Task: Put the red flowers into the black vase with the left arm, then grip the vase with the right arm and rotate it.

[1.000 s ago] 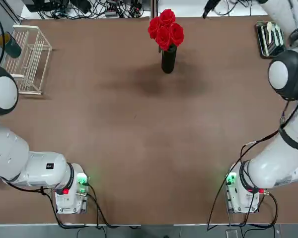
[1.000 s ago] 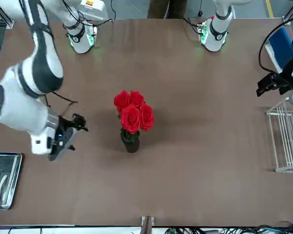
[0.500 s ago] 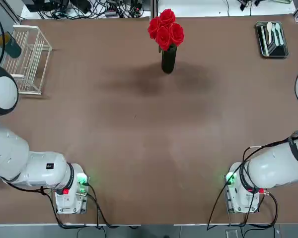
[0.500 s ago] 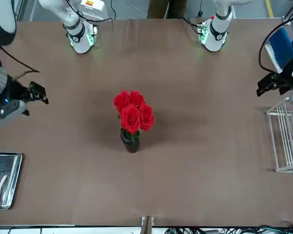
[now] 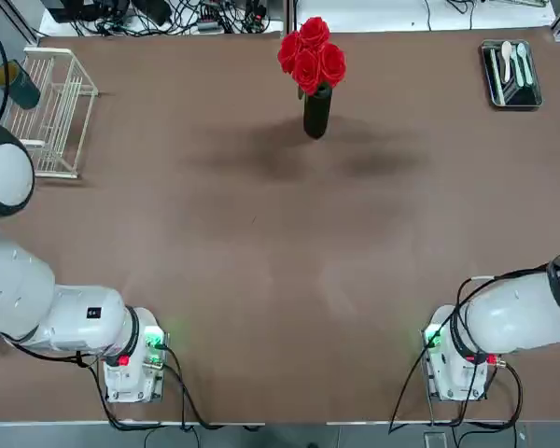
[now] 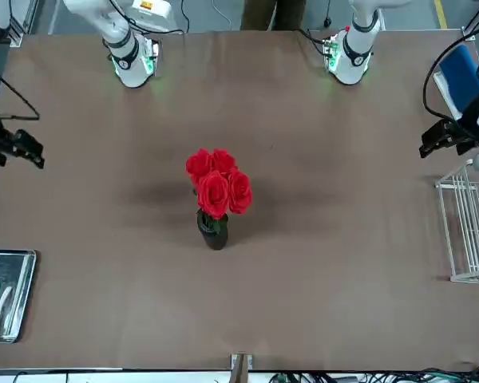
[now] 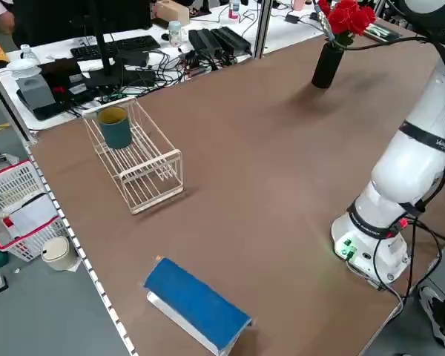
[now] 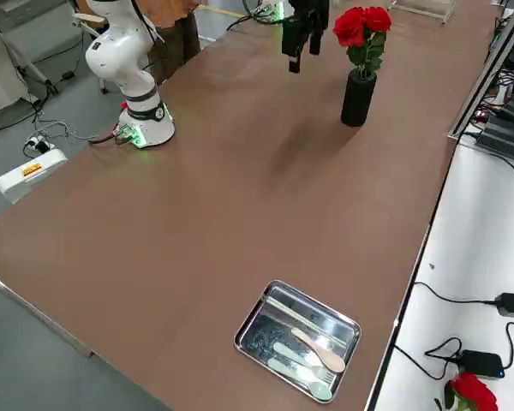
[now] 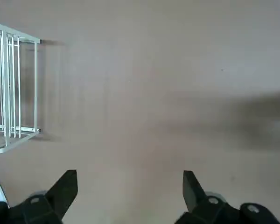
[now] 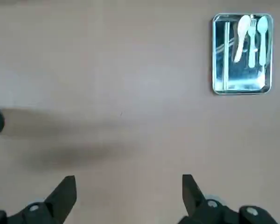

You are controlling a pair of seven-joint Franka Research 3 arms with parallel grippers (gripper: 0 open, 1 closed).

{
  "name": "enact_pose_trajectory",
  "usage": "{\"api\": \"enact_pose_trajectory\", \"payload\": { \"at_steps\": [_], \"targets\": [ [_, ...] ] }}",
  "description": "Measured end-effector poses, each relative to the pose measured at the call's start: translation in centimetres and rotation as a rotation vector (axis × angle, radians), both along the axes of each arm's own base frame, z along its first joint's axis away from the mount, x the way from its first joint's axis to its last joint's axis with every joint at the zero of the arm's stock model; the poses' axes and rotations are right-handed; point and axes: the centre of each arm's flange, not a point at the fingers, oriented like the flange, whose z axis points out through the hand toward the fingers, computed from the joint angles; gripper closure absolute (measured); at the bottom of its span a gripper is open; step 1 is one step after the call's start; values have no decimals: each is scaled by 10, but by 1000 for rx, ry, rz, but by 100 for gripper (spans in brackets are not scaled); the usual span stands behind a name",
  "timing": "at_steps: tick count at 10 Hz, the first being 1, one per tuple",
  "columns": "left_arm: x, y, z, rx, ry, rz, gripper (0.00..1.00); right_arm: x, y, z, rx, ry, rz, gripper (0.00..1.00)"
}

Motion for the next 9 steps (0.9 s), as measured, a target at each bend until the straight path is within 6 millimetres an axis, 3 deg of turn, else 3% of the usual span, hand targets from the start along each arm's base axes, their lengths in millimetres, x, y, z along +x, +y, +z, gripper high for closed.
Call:
{"api": "enact_pose_trajectory", "payload": {
  "at_steps": [4,9],
  "targets": [
    [0,-2,0,-12,3,-1,0,0,-17,-28,41,26,-53,0],
    [0,-2,0,-16,3,-1,0,-9,-29,-20,69,25,-78,0]
  ]
}}
